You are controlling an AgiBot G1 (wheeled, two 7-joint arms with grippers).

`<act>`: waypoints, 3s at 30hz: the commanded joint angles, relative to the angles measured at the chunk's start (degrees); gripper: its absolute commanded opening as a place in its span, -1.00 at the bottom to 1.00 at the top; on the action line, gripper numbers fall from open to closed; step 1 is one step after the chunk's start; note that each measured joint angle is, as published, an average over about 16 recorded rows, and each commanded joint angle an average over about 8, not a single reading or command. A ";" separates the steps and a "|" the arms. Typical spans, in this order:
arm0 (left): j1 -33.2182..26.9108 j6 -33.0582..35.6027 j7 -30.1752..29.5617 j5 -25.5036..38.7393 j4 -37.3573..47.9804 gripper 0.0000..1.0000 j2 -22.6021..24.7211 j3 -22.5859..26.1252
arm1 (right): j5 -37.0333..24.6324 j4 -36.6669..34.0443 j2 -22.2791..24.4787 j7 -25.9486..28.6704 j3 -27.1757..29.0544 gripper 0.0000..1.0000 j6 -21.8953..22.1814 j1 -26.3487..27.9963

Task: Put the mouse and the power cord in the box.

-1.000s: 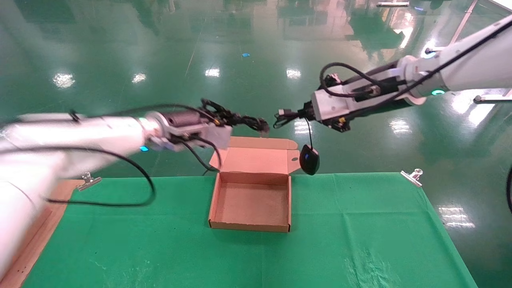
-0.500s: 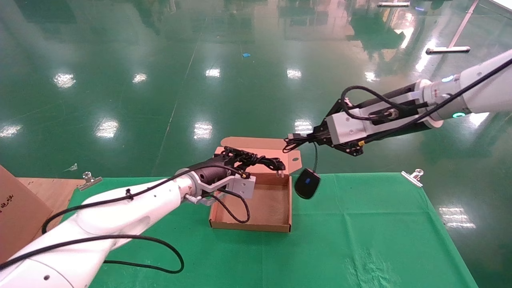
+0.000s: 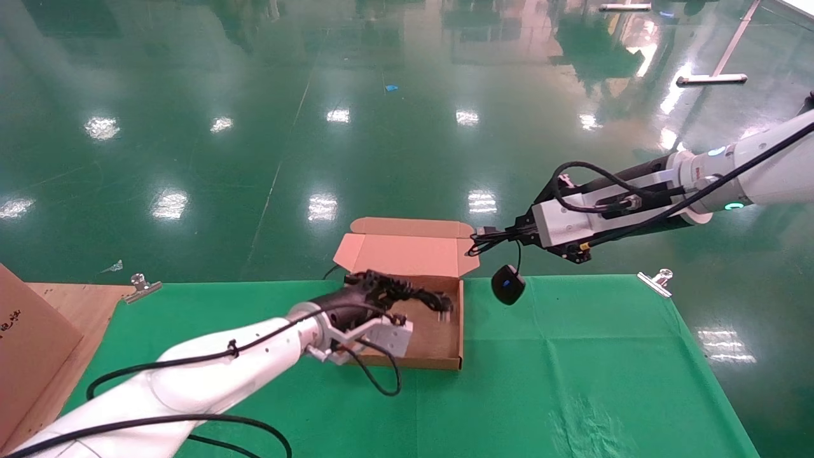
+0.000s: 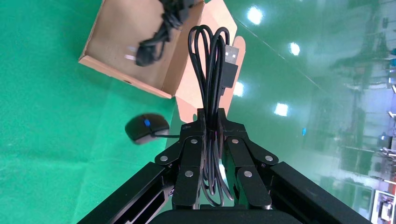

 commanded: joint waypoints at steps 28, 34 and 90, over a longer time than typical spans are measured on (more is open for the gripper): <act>-7.52 15.90 0.27 -15.55 2.50 1.00 -5.75 4.06 | 0.82 0.60 -3.91 2.03 0.57 -1.00 -0.16 -0.33; -7.98 25.45 4.50 -21.44 1.90 1.00 -14.33 -0.58 | 1.92 2.84 -7.01 3.29 1.22 -1.00 3.03 -2.26; -4.49 36.79 0.52 -26.39 3.04 1.00 -28.60 -8.97 | 12.90 32.48 -2.51 23.09 -7.36 1.00 19.23 -23.28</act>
